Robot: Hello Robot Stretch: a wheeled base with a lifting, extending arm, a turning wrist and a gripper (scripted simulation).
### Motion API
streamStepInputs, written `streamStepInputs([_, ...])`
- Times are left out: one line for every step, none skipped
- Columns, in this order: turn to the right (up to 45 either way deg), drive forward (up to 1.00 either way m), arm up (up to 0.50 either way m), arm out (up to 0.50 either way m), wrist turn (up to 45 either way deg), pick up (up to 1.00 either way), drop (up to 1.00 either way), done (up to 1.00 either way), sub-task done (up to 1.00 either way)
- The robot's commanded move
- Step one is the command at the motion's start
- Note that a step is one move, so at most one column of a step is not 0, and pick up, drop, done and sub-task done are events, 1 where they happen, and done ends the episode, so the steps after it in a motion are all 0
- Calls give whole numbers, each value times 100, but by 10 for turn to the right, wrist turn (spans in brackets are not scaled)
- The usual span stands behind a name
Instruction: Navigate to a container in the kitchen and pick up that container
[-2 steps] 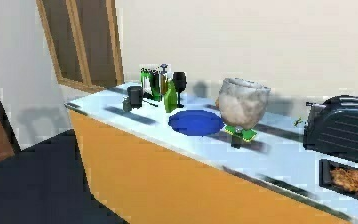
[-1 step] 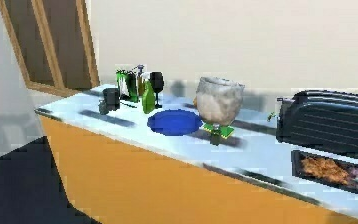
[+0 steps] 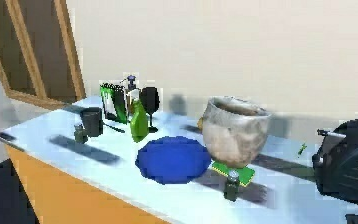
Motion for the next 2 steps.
streamStepInputs([-450,0,0,0,0,0,0,0,0])
streamStepInputs([-450,0,0,0,0,0,0,0,0])
